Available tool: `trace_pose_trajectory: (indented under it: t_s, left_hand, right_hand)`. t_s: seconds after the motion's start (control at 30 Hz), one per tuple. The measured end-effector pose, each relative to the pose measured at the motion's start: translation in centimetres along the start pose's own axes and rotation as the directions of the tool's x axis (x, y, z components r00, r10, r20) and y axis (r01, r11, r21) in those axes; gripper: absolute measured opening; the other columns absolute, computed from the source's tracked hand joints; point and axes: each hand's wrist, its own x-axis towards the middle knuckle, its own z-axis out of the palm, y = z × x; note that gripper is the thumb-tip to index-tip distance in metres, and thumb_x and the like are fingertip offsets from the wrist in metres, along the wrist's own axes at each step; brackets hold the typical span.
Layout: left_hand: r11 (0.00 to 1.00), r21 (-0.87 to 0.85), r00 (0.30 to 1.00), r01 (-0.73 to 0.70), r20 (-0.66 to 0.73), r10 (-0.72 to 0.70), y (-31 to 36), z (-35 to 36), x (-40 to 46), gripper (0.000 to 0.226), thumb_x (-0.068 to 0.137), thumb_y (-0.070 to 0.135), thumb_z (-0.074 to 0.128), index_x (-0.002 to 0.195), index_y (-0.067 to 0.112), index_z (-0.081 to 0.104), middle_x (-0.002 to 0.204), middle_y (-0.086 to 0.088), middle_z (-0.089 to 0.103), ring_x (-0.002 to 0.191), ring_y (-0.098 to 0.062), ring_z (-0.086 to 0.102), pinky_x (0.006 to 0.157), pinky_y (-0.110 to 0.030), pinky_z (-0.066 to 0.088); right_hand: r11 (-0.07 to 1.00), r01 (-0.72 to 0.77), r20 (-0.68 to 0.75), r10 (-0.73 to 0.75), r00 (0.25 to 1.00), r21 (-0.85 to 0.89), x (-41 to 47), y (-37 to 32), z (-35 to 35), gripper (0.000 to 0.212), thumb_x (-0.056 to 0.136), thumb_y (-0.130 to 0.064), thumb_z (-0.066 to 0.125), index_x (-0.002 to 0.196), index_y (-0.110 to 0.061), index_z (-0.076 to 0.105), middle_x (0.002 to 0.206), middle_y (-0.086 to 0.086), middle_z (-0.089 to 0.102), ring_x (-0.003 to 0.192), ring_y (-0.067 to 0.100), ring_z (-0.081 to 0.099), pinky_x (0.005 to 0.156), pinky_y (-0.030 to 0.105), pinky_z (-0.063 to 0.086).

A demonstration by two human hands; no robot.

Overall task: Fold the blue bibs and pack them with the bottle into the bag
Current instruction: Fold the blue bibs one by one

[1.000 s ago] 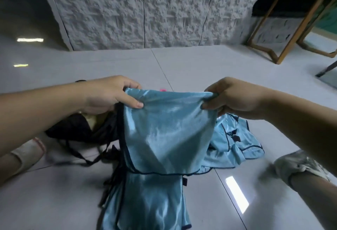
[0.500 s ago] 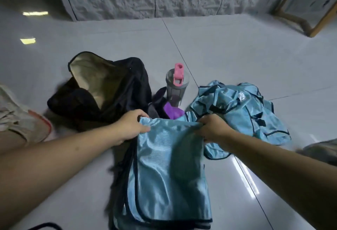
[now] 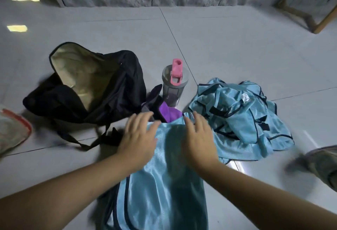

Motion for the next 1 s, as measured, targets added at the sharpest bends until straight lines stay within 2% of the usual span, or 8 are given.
trace_pose_trajectory:
  t_s: [0.07, 0.23, 0.47, 0.6, 0.73, 0.8, 0.9, 1.0]
  left_hand:
    - [0.985, 0.062, 0.980, -0.163, 0.122, 0.154, 1.6, 1.3, -1.5, 0.059, 0.090, 0.037, 0.056, 0.143, 0.010, 0.056, 0.158, -0.020, 0.041, 0.149, -0.037, 0.035, 0.119, -0.060, 0.026]
    - [0.984, 0.140, 0.936, -0.109, 0.347, 0.054, 2.5, 4.5, -3.9, 0.070, 0.099, 0.047, 0.028, 0.154, 0.006, 0.043, 0.164, -0.017, 0.034, 0.155, -0.029, 0.022, 0.122, -0.053, 0.017]
    - [0.988, 0.133, 0.936, -0.084, 0.350, 0.033, 1.3, 6.5, -4.5, 0.075, 0.102, 0.060, 0.026, 0.161, 0.013, 0.027, 0.170, -0.012, 0.019, 0.158, -0.028, 0.015, 0.123, -0.054, 0.018]
    - [0.991, 0.106, 0.938, -0.080, 0.343, 0.039, 1.1, 7.2, -4.3, 0.075, 0.100, 0.058, 0.032, 0.158, 0.010, 0.035, 0.167, -0.015, 0.026, 0.155, -0.031, 0.024, 0.121, -0.054, 0.023]
    - [0.988, 0.103, 0.959, -0.116, 0.271, 0.084, 1.9, 6.8, -3.6, 0.075, 0.082, 0.047, 0.052, 0.143, 0.004, 0.057, 0.152, -0.021, 0.050, 0.143, -0.036, 0.047, 0.114, -0.055, 0.027]
    - [0.985, 0.093, 0.954, -0.144, 0.278, 0.113, 3.3, 5.8, -2.1, 0.067, 0.055, 0.037, 0.065, 0.113, 0.005, 0.075, 0.124, -0.020, 0.070, 0.120, -0.038, 0.066, 0.105, -0.051, 0.037]
    - [0.995, -0.017, 0.961, -0.098, 0.258, 0.099, 6.7, 3.6, 1.0, 0.032, 0.046, 0.028, 0.064, 0.076, 0.020, 0.065, 0.080, -0.001, 0.064, 0.080, -0.028, 0.067, 0.072, -0.042, 0.057]
    - [0.977, -0.215, 0.975, -0.006, 0.214, 0.054, 10.2, 2.5, 3.9, 0.025, 0.073, 0.029, 0.059, 0.096, 0.023, 0.067, 0.095, 0.006, 0.065, 0.095, -0.021, 0.062, 0.082, -0.039, 0.057]
  right_hand:
    - [0.991, 0.134, 0.074, -0.132, 0.989, -0.026, -1.9, -0.8, 1.6, 0.070, 0.087, -0.027, 0.056, 0.152, -0.006, 0.044, 0.160, 0.022, 0.037, 0.151, 0.039, 0.031, 0.121, 0.058, 0.027]
    - [0.986, 0.158, 0.203, -0.144, 0.969, -0.054, -4.9, -1.1, 4.7, 0.068, 0.100, -0.040, 0.031, 0.159, -0.005, 0.029, 0.167, 0.014, 0.023, 0.156, 0.032, 0.013, 0.119, 0.054, 0.010]
    - [0.994, 0.096, 0.316, -0.077, 0.945, -0.044, -5.0, -0.7, 6.5, 0.068, 0.106, -0.048, 0.024, 0.163, -0.011, 0.016, 0.170, 0.008, 0.007, 0.158, 0.028, -0.002, 0.121, 0.051, 0.000]
    - [0.996, 0.080, 0.404, -0.086, 0.911, 0.031, -4.5, -0.9, 5.8, 0.071, 0.103, -0.050, 0.012, 0.162, -0.017, -0.011, 0.167, 0.004, -0.023, 0.152, 0.023, -0.030, 0.123, 0.051, -0.013]
    - [0.993, 0.083, 0.411, -0.108, 0.905, 0.079, -3.2, -0.4, 4.4, 0.078, 0.099, -0.046, 0.031, 0.164, -0.012, 0.004, 0.171, 0.007, -0.004, 0.158, 0.030, -0.009, 0.127, 0.054, 0.004]
    - [0.978, 0.046, 0.365, -0.120, 0.923, 0.205, -1.9, 0.2, 2.3, 0.070, 0.094, -0.037, 0.041, 0.157, -0.009, 0.031, 0.163, 0.014, 0.032, 0.153, 0.035, 0.027, 0.124, 0.046, 0.026]
    - [0.955, 0.013, 0.025, -0.021, 0.999, 0.296, 0.2, 2.7, -2.2, 0.042, 0.090, -0.023, 0.053, 0.130, -0.013, 0.062, 0.119, 0.007, 0.065, 0.106, 0.031, 0.063, 0.084, 0.040, 0.055]
    - [0.970, -0.163, -0.310, 0.214, 0.926, 0.183, 2.5, 7.7, -6.2, 0.037, 0.092, -0.021, 0.063, 0.128, -0.012, 0.066, 0.114, 0.009, 0.066, 0.103, 0.028, 0.060, 0.086, 0.042, 0.054]
